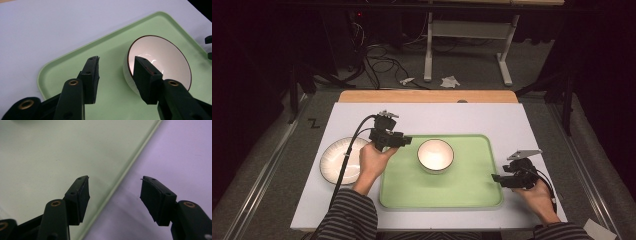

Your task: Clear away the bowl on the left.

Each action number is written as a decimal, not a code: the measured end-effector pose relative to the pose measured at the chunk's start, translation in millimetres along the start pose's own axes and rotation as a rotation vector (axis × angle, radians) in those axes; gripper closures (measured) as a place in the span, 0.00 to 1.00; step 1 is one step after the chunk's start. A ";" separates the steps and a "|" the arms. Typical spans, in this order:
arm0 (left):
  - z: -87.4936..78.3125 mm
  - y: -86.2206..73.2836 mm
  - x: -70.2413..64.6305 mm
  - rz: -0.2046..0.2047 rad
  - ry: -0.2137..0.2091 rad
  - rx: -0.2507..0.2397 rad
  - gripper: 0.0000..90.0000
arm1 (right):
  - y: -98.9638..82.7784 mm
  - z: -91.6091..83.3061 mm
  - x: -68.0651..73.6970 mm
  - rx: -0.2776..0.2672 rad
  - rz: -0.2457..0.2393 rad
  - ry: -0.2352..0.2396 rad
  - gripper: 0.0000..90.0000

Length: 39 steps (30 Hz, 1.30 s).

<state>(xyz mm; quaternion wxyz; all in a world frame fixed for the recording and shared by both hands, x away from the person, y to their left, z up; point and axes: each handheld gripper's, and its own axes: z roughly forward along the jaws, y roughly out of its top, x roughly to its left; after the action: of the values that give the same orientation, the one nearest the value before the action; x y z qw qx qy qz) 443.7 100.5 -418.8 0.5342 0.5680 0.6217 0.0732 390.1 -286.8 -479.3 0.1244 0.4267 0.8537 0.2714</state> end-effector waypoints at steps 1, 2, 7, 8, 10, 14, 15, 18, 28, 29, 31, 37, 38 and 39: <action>-0.7 -0.2 0.0 0.004 -0.001 -0.001 0.62 | 0.0 0.2 -0.1 -0.002 0.001 0.002 0.46; -2.4 -0.6 -0.6 0.001 -0.004 -0.006 0.62 | 0.1 -0.3 -0.1 0.002 -0.001 0.001 0.46; -10.2 -2.6 0.0 0.015 -0.003 -0.010 0.60 | -0.3 -0.4 1.2 -0.005 -0.004 0.005 0.46; -12.1 -3.3 0.3 0.020 -0.001 -0.011 0.60 | -0.3 -0.6 1.8 -0.004 -0.005 0.002 0.46; -16.7 -3.8 2.2 0.024 0.003 -0.017 0.59 | -1.0 -1.3 2.3 -0.001 -0.014 0.006 0.46; -27.5 -3.6 7.6 0.001 -0.011 -0.033 0.59 | -1.1 -0.5 0.7 -0.002 -0.007 0.008 0.46; -28.9 -3.9 8.7 0.005 -0.010 -0.031 0.59 | -0.5 0.5 -0.2 -0.002 -0.002 0.005 0.46; -33.4 -4.3 10.8 0.007 -0.006 -0.038 0.58 | 0.5 1.3 -0.5 0.000 0.002 0.000 0.46; -52.9 -11.0 15.3 0.018 -0.005 -0.044 0.55 | 0.3 -0.7 1.7 -0.009 -0.005 -0.009 0.46; -54.1 -11.5 16.5 0.020 -0.001 -0.043 0.55 | 0.0 -1.0 2.0 -0.011 -0.007 -0.006 0.46; -55.9 -13.2 18.7 0.010 0.003 -0.037 0.55 | -1.1 -1.6 1.4 -0.011 0.000 -0.006 0.46; -65.3 -23.6 22.7 -0.054 -0.040 -0.011 0.54 | -0.3 -1.5 2.2 -0.014 -0.004 -0.005 0.46; -67.6 -26.5 23.3 -0.057 -0.045 -0.010 0.54 | -0.8 -2.3 3.4 -0.012 -0.016 -0.005 0.46; -71.2 -30.5 24.2 -0.079 -0.057 -0.014 0.54 | -0.8 -2.3 3.4 -0.012 -0.016 -0.005 0.46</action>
<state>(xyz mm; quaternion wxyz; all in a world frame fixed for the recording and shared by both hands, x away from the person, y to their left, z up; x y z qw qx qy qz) 376.5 145.7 -424.4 0.5583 0.5411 0.6276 0.0404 386.4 -285.3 -477.8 0.1313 0.4198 0.8551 0.2745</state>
